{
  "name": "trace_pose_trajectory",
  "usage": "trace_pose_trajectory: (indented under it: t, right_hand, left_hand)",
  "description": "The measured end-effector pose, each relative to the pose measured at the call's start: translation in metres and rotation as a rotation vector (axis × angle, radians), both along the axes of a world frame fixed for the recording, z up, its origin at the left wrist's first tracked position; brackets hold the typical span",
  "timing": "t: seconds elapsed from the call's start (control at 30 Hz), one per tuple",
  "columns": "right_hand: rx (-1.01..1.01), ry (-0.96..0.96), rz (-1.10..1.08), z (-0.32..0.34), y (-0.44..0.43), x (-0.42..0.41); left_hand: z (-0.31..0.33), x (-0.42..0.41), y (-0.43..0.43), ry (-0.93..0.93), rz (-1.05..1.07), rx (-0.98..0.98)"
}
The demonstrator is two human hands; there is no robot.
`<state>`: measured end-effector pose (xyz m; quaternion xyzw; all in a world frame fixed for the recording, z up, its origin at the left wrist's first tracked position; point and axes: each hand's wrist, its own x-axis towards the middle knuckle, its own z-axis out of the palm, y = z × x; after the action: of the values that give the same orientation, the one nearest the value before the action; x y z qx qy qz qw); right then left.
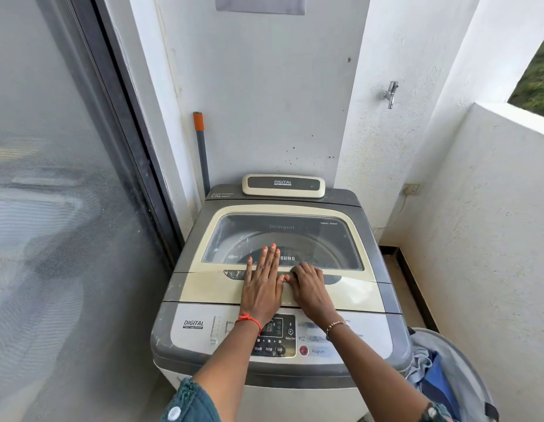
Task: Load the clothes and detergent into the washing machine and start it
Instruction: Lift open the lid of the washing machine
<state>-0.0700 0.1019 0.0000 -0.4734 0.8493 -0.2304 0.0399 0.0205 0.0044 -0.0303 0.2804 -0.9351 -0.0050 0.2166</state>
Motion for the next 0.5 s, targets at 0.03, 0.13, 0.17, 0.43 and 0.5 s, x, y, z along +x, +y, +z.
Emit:
trace_pose_trajectory:
  t: [0.03, 0.13, 0.17, 0.43, 0.5]
  right_hand:
    - [0.0, -0.011, 0.004, 0.002, -0.001, -0.001]
    - [0.035, -0.049, 0.021, 0.009, -0.005, -0.004]
    - [0.078, -0.061, 0.033, 0.012, -0.005, -0.005]
    - [0.273, -0.174, 0.041, 0.071, -0.015, -0.017]
    - [0.298, -0.196, 0.058, 0.096, -0.019, -0.026]
  left_hand:
    - [0.002, 0.0, 0.001, -0.006, -0.004, -0.002]
    - [0.008, 0.002, 0.0, -0.013, -0.02, -0.001]
    - [0.011, 0.004, -0.001, -0.02, -0.029, -0.001]
    - [0.045, 0.023, -0.016, -0.113, -0.273, -0.235]
    - [0.058, 0.02, -0.019, -0.088, -0.282, -0.279]
